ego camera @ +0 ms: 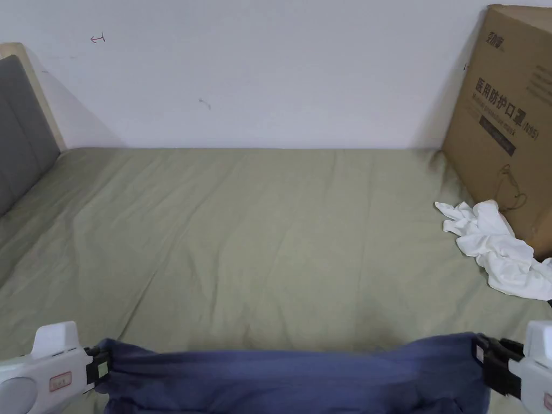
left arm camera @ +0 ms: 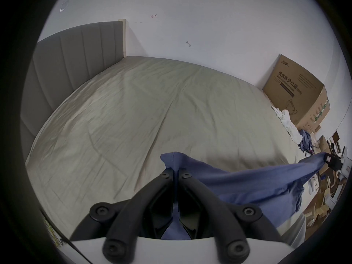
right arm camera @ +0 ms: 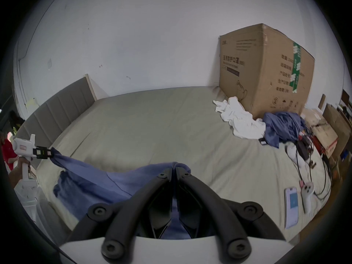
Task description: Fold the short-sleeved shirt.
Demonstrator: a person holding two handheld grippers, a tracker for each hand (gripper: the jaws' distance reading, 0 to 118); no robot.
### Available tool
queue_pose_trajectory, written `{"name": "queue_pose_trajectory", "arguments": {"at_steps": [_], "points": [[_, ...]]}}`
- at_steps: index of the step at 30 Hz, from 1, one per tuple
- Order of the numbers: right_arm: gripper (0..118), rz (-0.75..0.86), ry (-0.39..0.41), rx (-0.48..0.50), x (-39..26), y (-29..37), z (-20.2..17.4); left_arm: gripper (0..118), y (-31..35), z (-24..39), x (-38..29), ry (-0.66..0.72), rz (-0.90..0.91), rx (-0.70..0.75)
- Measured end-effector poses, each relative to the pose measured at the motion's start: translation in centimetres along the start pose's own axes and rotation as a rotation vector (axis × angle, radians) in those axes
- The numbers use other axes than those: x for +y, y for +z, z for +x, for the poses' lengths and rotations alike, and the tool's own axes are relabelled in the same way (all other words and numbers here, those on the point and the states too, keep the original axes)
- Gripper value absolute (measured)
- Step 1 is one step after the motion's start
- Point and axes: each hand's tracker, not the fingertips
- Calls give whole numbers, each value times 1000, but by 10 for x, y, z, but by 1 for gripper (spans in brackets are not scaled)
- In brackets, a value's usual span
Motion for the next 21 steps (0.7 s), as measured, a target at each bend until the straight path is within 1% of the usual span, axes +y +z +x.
{"name": "queue_pose_trajectory", "arguments": {"at_steps": [4, 6, 8, 10, 12, 13, 16, 17, 19, 20, 21], "points": [[3, -41, -27, -1, -46, 23, -1, 1, 24, -5, -37, 8, -37, 8], [3, -72, -38, -6, -66, 26, -1, 1, 17, -17, -57, 20, -60, 14], [3, -114, -55, -26, -91, 22, 6, 1, 17, -21, -79, 38, -94, 21], [3, -164, -42, -60, -110, 14, 8, 1, 13, -22, -98, 45, -128, 35], [3, -203, -44, -77, -126, 7, 2, 1, 8, -23, -114, 45, -158, 45], [3, -228, -63, -95, -134, 1, 4, 1, 2, -26, -122, 43, -171, 51], [3, -269, -80, -139, -151, -15, 3, 1, -7, -28, -135, 43, -174, 61], [3, -284, -64, -151, -154, -21, 2, 1, -8, -25, -137, 44, -176, 61], [3, -304, -81, -165, -159, -26, -1, 2, -9, -22, -138, 22, -170, 76], [3, -306, -97, -174, -160, -27, -2, 3, -9, -20, -137, 12, -169, 80], [4, -303, -105, -177, -160, -26, -2, 10, -11, -20, -138, 7, -168, 84]]}}
